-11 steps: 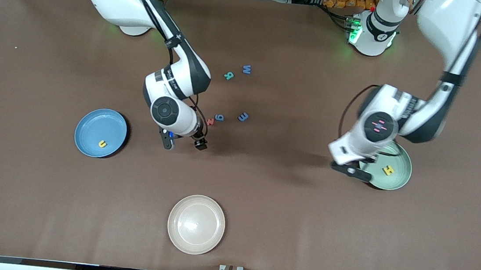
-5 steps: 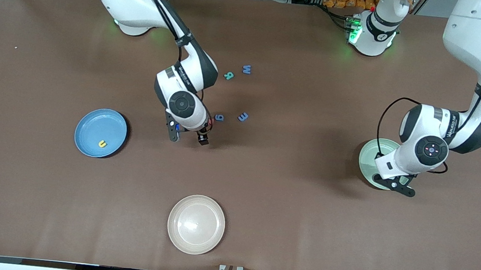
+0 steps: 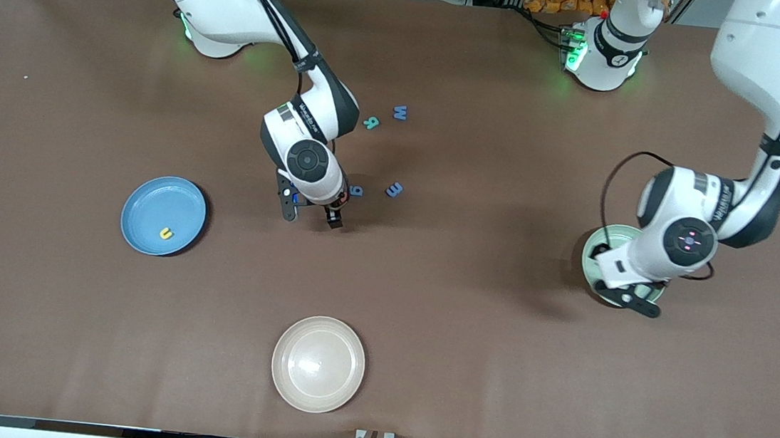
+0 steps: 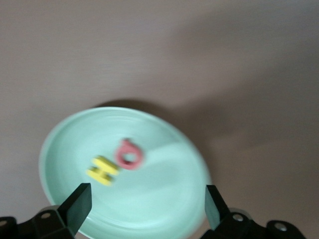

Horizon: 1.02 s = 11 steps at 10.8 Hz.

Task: Sort upper and lower case letters into plates
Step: 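Grasp the blue W with the left gripper while the right grasps pink w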

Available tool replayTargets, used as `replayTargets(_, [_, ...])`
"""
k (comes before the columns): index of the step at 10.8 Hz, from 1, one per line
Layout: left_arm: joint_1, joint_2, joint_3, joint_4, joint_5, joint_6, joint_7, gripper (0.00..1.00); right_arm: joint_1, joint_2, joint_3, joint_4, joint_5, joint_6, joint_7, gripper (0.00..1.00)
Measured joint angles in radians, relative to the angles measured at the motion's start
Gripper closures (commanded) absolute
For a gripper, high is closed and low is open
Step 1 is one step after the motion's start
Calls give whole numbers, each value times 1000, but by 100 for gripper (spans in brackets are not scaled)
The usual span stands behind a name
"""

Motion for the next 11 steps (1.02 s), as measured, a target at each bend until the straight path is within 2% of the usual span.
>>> replayTargets(2, [-34, -62, -123, 2, -14, -84, -177, 0, 3, 0, 0, -6, 0, 20, 3, 0])
replayTargets(5, [-76, -93, -296, -12, -33, -115, -441, 0, 12, 2, 0, -22, 0, 39, 5, 0])
replayTargets(7, [-107, -90, -395, -35, -34, -113, -606, 0, 13, 1, 0, -27, 0, 40, 6, 16])
replayTargets(9, [-126, -88, -472, -71, -34, -77, -737, 0, 18, 1, 0, -30, -1, 43, 7, 22])
replayTargets(11, [-172, -81, -497, -121, -35, 3, -833, 0, 20, 0, 0, -29, -1, 49, 9, 23])
